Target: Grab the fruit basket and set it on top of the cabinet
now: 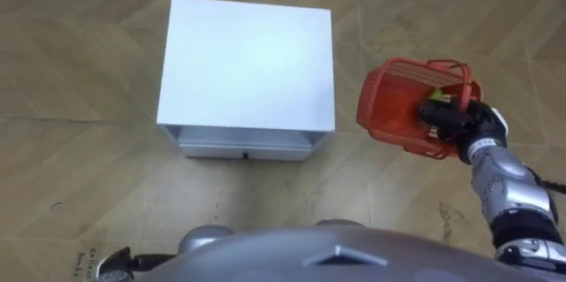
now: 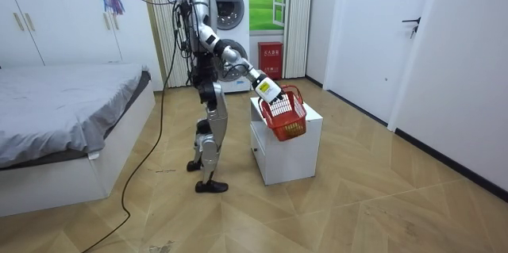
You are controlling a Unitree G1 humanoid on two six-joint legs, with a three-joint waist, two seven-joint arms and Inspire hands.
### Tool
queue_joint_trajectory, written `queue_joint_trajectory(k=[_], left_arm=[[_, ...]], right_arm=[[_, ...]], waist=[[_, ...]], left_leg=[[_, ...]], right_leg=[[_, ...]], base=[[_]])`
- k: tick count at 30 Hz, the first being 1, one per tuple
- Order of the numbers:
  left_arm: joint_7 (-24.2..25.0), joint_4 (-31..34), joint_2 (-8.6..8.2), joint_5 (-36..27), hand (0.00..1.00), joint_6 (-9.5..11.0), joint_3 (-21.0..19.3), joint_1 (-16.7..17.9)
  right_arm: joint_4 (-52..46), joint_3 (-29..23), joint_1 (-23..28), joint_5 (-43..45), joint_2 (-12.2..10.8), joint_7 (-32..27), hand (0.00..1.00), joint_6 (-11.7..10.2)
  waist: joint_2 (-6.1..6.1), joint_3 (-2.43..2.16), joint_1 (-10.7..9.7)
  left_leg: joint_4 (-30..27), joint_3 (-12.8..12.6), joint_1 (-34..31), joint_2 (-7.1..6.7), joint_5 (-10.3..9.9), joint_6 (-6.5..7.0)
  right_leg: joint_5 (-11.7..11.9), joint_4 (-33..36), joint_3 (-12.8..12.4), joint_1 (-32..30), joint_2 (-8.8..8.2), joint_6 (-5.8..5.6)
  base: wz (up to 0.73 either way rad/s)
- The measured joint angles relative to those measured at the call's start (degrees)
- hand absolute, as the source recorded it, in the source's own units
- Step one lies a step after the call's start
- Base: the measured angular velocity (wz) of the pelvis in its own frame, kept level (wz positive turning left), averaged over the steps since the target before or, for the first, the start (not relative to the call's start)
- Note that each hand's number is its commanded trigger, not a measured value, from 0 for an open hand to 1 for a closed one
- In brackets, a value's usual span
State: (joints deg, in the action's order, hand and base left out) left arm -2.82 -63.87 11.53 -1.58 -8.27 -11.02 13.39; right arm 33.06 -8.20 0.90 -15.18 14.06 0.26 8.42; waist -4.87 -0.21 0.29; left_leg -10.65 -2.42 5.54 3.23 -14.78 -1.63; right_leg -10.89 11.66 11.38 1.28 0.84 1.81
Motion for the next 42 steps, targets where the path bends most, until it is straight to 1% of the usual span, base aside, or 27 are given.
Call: queue_joint_trajectory(k=[2, 4, 6, 8, 10, 13, 16, 18, 20, 21, 22, 25, 28, 30, 32, 33, 35, 36, 39, 42], left_arm=[[0.08, 0.01, 0.06, 0.03, 0.0, -0.06, 0.57, 0.01], [0.84, 0.06, 0.1, 0.04, 0.0, -0.14, 0.53, 0.1], [1.11, -0.03, 0.09, 0.06, 0.0, -0.08, 0.65, -0.02], [1.27, -0.37, 0.09, 0.11, 0.0, -0.1, 1.14, -0.07], [2.11, -0.31, 0.17, 1.38, 0.0, -0.55, 1.89, -0.02], [2.48, -0.31, 0.18, 3.72, 0.0, -1.48, 2.02, -0.01], [2.49, -0.32, 0.27, 4.48, 0.0, -1.84, 2.34, -0.05], [2.51, -0.32, 0.27, 4.57, 0.0, -2.24, 2.69, -0.08], [2.52, -0.28, 0.3, 4.89, 0.0, -2.4, 3.31, -0.26], [2.58, -0.24, 0.29, 5.24, 0.0, -2.58, 4.04, -0.56], [3.0, -0.1, 0.25, 6.25, 0.0, -2.78, 4.55, -0.64], [3.82, 0.27, 0.26, 8.24, 0.0, -3.77, 4.79, -0.66], [4.61, 0.25, 0.29, 10.01, 0.0, -4.46, 5.11, -1.39], [4.56, 0.12, 0.36, 10.15, 0.0, -4.98, 5.71, -2.13], [4.47, -0.04, 0.38, 10.01, 0.0, -5.32, 5.9, -2.94], [4.43, 0.05, 0.51, 10.02, 0.0, -5.36, 6.85, -2.96], [4.52, 0.26, 0.51, 10.03, 0.0, -5.46, 6.9, -2.93], [4.54, 0.32, 0.52, 9.99, 0.0, -5.48, 6.89, -2.94], [4.67, 0.22, 0.52, 9.84, 0.0, -5.94, 6.9, -2.79], [4.67, 0.18, 0.51, 9.29, 0.0, -6.37, 6.94, -2.76]], right_arm=[[-2.28, 1.03, -0.06, 0.62, 0.2, 0.16, 1.0, 0.01], [-5.4, 2.88, -0.16, 3.26, 0.31, 0.61, 1.0, 0.08], [-7.76, 4.06, -0.36, 3.99, 0.33, 1.65, 1.0, 0.22], [-9.75, 5.24, -0.41, 4.35, 0.36, 2.74, 1.0, 0.26], [-11.48, 6.09, -1.23, 4.19, 0.44, 3.74, 1.0, 0.41], [-12.91, 7.42, -4.27, 4.26, 0.44, 3.7, 1.0, 1.05], [-13.97, 7.78, -6.25, 4.16, 0.45, 3.69, 1.0, 1.05], [-13.97, 8.75, -7.71, 4.14, 0.6, 3.65, 1.0, 1.05], [-13.99, 9.7, -8.3, 3.94, 0.68, 3.69, 1.0, 1.06], [-13.98, 9.98, -8.84, 3.53, 0.68, 3.7, 1.0, 1.08], [-13.98, 10.49, -9.5, 2.75, 0.76, 3.67, 1.0, 1.15], [-13.94, 11.64, -10.62, 1.49, 0.89, 3.9, 1.0, 1.58], [-12.27, 12.22, -13.29, 1.48, 0.9, 4.23, 1.0, 1.64], [-9.8, 13.88, -15.28, 1.33, 0.96, 4.14, 1.0, 1.68], [-8.66, 14.85, -15.5, 0.85, 0.96, 4.07, 1.0, 1.8], [-7.8, 15.95, -15.55, 0.81, 0.96, 4.09, 1.0, 1.95], [-6.1, 17.07, -15.55, 0.79, 0.91, 4.22, 1.0, 2.51], [-4.97, 17.24, -15.55, 0.76, 0.9, 4.32, 1.0, 3.21], [-1.93, 17.23, -15.56, 0.73, 0.91, 4.8, 1.0, 4.19], [0.14, 17.26, -15.79, 0.43, 0.9, 4.89, 1.0, 4.2]], waist=[[0.45, -0.08, 0.22], [1.09, 0.08, 0.45], [1.33, 0.18, 1.05], [1.33, 0.2, 1.75], [1.2, 0.26, 3.08], [1.09, 0.23, 3.48], [1.02, 0.19, 3.55], [1.05, 0.21, 4.65], [0.98, 0.16, 4.82], [0.92, 0.09, 5.0], [0.88, 0.06, 5.56], [0.87, 0.05, 6.24], [0.89, 0.11, 6.68], [0.88, 0.11, 7.24], [0.88, 0.12, 7.74], [0.88, 0.12, 8.01], [0.82, 0.11, 8.19], [0.77, 0.14, 7.99], [0.53, 0.23, 8.09], [0.48, 0.26, 8.21]], left_leg=[[0.01, 0.0, -0.02, 0.01, 0.0, 0.0], [0.02, 0.02, 0.01, 0.03, 0.0, 0.0], [0.02, 0.02, 0.01, 0.05, 0.01, 0.0], [0.02, 0.03, 0.0, 0.07, 0.01, 0.0], [0.01, 0.02, -0.02, 0.06, 0.0, 0.0], [-0.21, 0.67, -0.72, 0.02, 0.01, 0.0], [-0.28, 1.33, -1.11, 0.02, 0.01, 0.0], [-0.46, 1.81, -1.29, 0.02, 0.01, 0.01], [-0.93, 2.82, -2.21, -0.1, 0.01, 0.01], [-1.07, 2.93, -3.12, -0.13, 0.06, 0.08], [-1.07, 2.96, -3.76, -0.15, 0.14, 0.18], [-1.14, 3.05, -4.16, -0.15, 0.17, 0.2], [-1.54, 3.19, -5.07, -0.17, 0.16, 0.2], [-1.93, 3.21, -5.7, -0.18, 0.16, 0.2], [-2.06, 3.44, -6.16, -0.18, 0.16, 0.2], [-2.06, 3.5, -6.3, -0.18, 0.17, 0.19], [-2.08, 4.05, -6.79, -0.22, 0.17, 0.19], [-2.07, 4.5, -7.14, -0.26, 0.17, 0.19], [-2.08, 4.95, -7.38, -0.3, 0.17, 0.19], [-2.06, 5.55, -7.38, -0.35, 0.17, 0.2]], right_leg=[[0.0, 0.02, 0.16, 0.01, -0.03, 0.0], [0.01, 0.14, 0.05, -0.06, -0.03, 0.02], [0.06, 0.2, -0.19, -0.2, 0.04, 0.1], [0.07, 0.19, -0.09, -0.17, 0.06, 0.12], [0.18, 0.17, -0.08, -0.29, 0.07, 0.14], [0.25, 0.15, 0.48, -0.56, -0.01, 0.11], [0.26, 0.08, 1.39, -0.54, -0.09, 0.11], [0.26, 0.0, 1.79, -0.39, -0.12, 0.11], [0.26, 0.02, 2.59, -0.6, -0.34, 0.11], [0.26, 0.05, 3.03, -1.23, -0.45, 0.11], [0.26, 0.05, 3.13, -1.78, -0.5, 0.12], [0.28, 0.05, 3.29, -2.03, -0.53, 0.16], [0.29, 0.02, 4.15, -2.41, -0.66, 0.15], [0.29, 0.0, 4.51, -2.74, -0.71, 0.15], [0.29, -0.04, 4.63, -3.03, -0.7, 0.15], [0.29, -0.03, 4.68, -3.18, -0.7, 0.15], [0.29, -0.04, 5.27, -3.42, -0.77, 0.15], [0.29, -0.04, 5.97, -3.62, -0.89, 0.15], [0.29, -0.04, 6.11, -3.76, -0.93, 0.15], [0.29, -0.03, 6.08, -3.58, -0.93, 0.15]], base=[[0.02], [0.0], [-0.04], [0.0], [0.0], [0.09], [0.17], [0.12], [0.26], [0.27], [0.13], [0.04], [0.11], [0.1], [0.07], [0.05], [0.13], [0.18], [0.1], [0.08]])
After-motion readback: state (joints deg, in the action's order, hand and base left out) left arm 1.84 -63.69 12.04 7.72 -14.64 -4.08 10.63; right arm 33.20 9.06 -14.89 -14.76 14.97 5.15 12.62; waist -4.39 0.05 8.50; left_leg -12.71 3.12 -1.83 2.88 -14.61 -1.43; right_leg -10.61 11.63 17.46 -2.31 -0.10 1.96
